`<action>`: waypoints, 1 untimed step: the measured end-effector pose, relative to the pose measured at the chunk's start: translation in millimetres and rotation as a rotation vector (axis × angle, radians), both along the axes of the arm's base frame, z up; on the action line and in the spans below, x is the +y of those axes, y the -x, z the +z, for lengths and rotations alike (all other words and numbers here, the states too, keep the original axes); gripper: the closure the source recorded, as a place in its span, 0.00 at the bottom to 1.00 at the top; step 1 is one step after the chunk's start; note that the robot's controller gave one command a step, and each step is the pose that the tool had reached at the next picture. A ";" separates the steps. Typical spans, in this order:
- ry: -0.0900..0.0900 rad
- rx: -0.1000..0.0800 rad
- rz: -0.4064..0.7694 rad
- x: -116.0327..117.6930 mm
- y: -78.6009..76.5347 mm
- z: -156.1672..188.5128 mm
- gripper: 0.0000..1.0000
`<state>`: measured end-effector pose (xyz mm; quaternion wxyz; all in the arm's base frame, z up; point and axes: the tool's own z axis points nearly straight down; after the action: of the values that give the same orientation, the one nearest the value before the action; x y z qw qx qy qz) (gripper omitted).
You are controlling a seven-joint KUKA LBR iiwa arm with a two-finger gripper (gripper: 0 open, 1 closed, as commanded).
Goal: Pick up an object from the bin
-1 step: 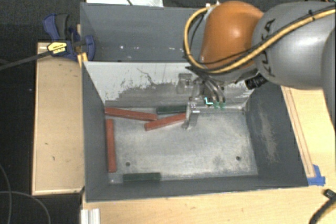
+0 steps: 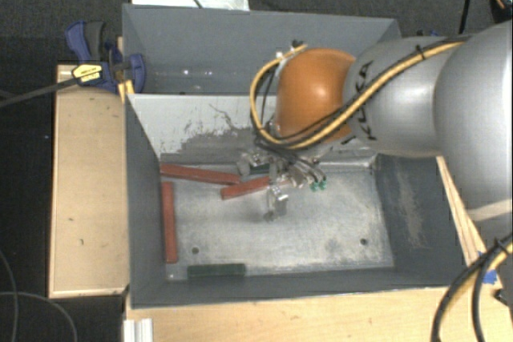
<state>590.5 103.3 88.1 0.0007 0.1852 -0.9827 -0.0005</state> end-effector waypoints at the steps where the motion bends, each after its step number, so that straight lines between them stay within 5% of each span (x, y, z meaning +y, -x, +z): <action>1: 0.001 0.000 0.157 -15.8 -2.5 -17.9 0.00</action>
Offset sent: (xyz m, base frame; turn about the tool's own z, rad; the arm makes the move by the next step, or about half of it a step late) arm 0.0021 -0.0153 -0.0181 -0.1592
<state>593.0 87.5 70.2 0.0006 0.2618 -0.9651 -0.0001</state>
